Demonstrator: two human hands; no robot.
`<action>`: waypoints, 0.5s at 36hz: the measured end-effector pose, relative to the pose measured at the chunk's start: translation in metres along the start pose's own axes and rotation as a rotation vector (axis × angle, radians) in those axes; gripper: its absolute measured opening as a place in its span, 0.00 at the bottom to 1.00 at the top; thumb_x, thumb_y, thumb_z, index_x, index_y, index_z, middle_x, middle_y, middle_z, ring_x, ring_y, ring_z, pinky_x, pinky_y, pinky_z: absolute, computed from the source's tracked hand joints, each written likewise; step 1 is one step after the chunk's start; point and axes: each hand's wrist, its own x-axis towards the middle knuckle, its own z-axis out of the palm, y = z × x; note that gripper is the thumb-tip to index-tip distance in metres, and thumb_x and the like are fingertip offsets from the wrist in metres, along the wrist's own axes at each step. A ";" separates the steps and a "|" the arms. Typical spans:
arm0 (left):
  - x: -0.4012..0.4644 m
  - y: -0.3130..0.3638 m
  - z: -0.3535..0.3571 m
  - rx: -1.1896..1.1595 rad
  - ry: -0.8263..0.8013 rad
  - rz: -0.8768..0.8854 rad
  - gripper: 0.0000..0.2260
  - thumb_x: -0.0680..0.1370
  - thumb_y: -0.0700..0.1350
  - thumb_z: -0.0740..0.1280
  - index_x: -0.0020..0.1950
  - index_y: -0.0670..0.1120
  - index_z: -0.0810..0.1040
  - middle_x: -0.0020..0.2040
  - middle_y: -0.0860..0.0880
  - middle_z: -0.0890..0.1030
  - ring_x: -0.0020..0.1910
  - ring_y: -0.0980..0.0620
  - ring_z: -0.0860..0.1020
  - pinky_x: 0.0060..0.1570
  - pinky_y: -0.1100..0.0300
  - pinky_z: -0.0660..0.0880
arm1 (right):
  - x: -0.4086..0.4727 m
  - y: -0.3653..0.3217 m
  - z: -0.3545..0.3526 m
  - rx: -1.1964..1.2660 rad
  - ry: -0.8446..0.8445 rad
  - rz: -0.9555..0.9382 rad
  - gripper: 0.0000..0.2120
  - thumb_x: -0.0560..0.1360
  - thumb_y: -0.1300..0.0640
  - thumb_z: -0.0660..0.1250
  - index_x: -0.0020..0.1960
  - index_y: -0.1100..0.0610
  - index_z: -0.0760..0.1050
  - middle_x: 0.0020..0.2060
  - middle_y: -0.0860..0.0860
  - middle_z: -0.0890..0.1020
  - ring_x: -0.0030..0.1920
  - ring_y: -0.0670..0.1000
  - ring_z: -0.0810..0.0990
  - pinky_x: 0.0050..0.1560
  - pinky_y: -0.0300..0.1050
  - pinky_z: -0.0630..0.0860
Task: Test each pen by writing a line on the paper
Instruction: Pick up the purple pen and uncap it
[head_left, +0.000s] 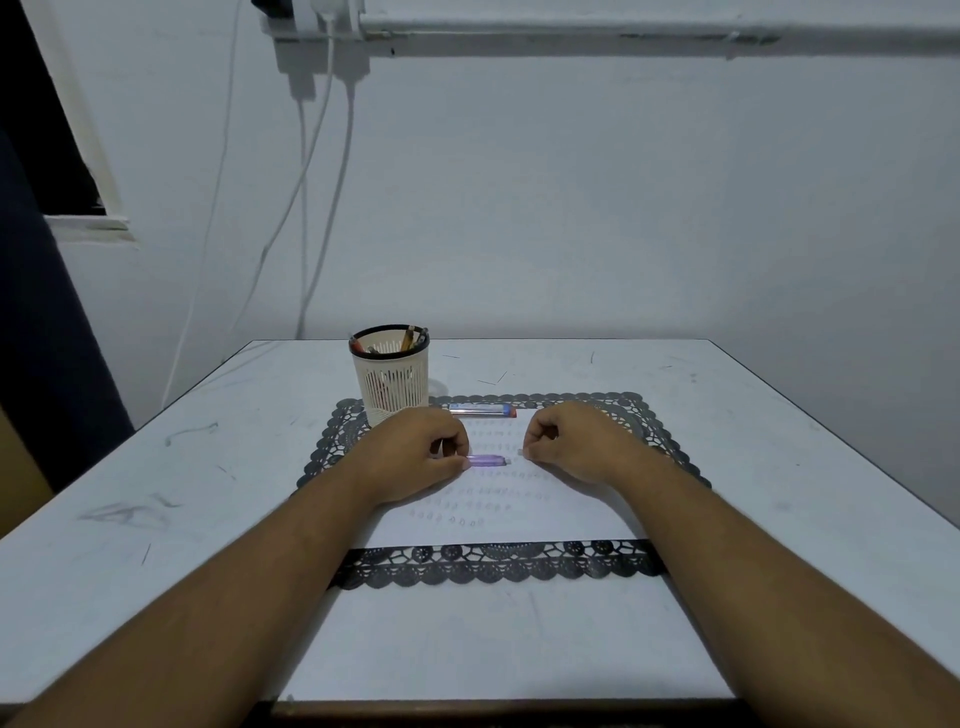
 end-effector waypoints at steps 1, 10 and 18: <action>0.000 0.000 0.000 -0.002 -0.001 0.002 0.03 0.78 0.50 0.73 0.45 0.54 0.82 0.42 0.58 0.80 0.43 0.58 0.77 0.43 0.55 0.78 | 0.000 -0.001 0.001 0.015 0.011 -0.005 0.03 0.77 0.55 0.75 0.44 0.51 0.84 0.38 0.43 0.85 0.40 0.42 0.80 0.39 0.41 0.73; 0.000 0.000 0.002 -0.015 0.007 0.041 0.03 0.77 0.50 0.74 0.44 0.55 0.82 0.41 0.58 0.80 0.42 0.58 0.77 0.42 0.54 0.77 | 0.002 -0.008 0.018 0.058 0.063 -0.058 0.05 0.76 0.56 0.72 0.42 0.49 0.84 0.34 0.45 0.82 0.36 0.46 0.78 0.38 0.44 0.73; 0.001 -0.001 0.002 -0.007 0.004 0.030 0.03 0.77 0.50 0.73 0.44 0.56 0.82 0.41 0.59 0.80 0.42 0.59 0.77 0.42 0.55 0.78 | -0.009 -0.005 0.002 0.214 0.016 -0.047 0.05 0.75 0.58 0.73 0.41 0.52 0.85 0.38 0.51 0.86 0.36 0.46 0.81 0.39 0.45 0.77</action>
